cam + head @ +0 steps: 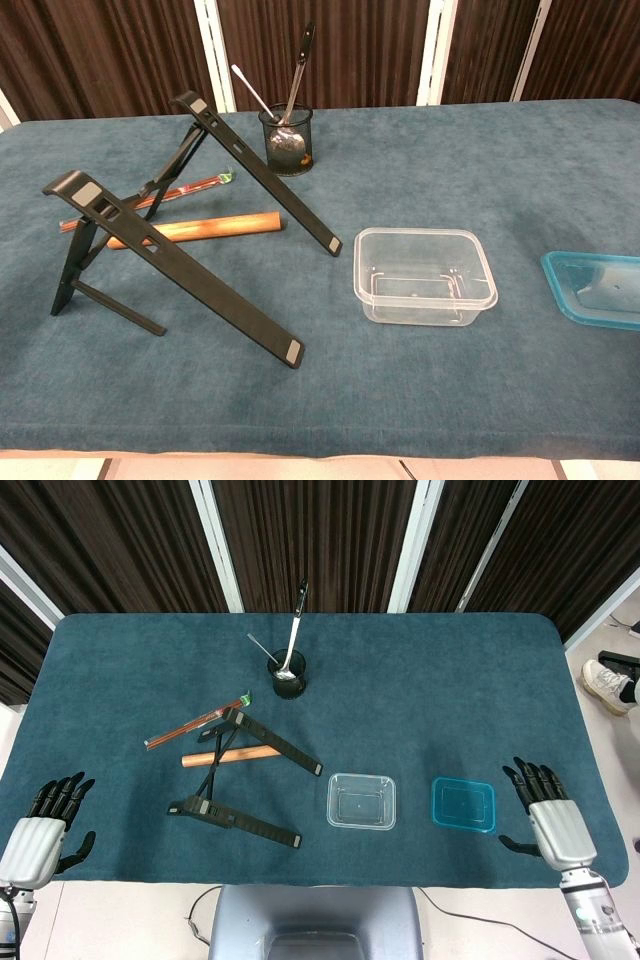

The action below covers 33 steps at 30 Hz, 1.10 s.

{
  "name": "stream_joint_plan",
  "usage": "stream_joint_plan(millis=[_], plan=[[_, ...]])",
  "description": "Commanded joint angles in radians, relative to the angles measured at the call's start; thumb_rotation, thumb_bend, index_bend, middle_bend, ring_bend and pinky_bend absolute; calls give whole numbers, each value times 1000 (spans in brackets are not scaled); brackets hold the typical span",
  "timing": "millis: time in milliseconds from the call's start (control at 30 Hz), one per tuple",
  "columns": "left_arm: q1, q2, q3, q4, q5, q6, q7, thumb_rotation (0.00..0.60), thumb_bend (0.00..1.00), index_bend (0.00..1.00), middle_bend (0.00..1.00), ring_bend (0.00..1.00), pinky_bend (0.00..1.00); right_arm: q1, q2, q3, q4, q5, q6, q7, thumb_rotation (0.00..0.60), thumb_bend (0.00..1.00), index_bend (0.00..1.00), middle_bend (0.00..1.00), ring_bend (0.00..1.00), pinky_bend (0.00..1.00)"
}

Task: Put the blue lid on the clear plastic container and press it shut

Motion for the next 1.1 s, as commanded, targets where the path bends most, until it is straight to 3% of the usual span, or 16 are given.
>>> stream_joint_plan(millis=[33,200,467,700,1100], plan=[[-4,0,1,2,5,-3,-3,600,410,0,0,0,74,91,34,42,-28,134,-181,-19,600,106,0,0,0,0],[-14,1,10,7,16,-21,-12,600,410,0,0,0,74,182,61,65,-46,314,-380,-69,600,106,0,0,0,0],[-20,5,16,8,30,-20,-27,600,410,0,0,0,74,262,28,61,-13,536,-507,-165,600,106,0,0,0,0],[-26,-1,20,23,49,-15,-39,600,409,0,0,0,73,313,-11,35,39,577,-581,-171,600,106,0,0,0,0],[-35,0,25,24,50,-30,-42,600,409,0,0,0,72,365,-63,2,69,621,-604,-214,600,106,0,0,0,0]])
